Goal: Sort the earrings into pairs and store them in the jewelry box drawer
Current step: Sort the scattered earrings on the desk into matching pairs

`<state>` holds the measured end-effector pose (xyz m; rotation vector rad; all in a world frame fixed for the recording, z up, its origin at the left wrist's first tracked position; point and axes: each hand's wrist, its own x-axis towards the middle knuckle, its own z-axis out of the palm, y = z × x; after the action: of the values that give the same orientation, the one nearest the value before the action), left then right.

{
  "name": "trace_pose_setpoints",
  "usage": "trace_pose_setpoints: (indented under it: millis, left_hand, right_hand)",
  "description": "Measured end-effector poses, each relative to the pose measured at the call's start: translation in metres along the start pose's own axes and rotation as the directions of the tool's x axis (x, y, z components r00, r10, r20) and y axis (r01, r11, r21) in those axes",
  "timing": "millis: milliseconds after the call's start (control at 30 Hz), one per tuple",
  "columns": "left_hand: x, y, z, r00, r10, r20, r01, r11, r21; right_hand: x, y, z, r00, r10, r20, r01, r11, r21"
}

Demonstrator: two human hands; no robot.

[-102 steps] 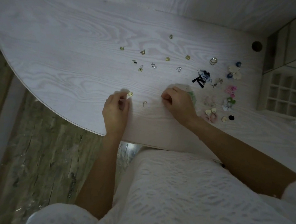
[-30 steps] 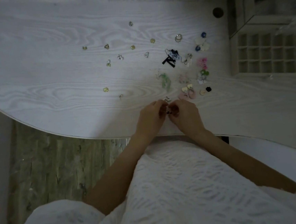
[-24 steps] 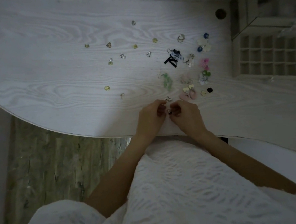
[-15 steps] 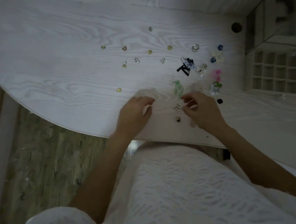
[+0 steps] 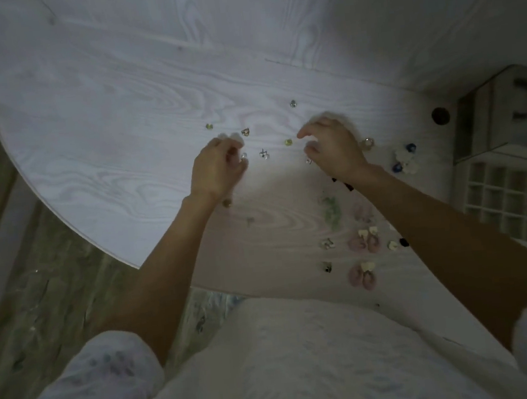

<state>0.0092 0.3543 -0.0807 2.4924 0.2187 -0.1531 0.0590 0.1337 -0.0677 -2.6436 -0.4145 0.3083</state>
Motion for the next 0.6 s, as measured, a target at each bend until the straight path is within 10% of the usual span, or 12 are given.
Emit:
trace_pose_setpoints:
  millis: [600]
  left_hand:
    - [-0.014, -0.004, 0.006, 0.999, 0.033, -0.011, -0.033, 0.999, 0.032]
  right_hand:
    - [0.007, -0.053, 0.038, 0.948, -0.319, 0.017, 0.319, 0.941, -0.117]
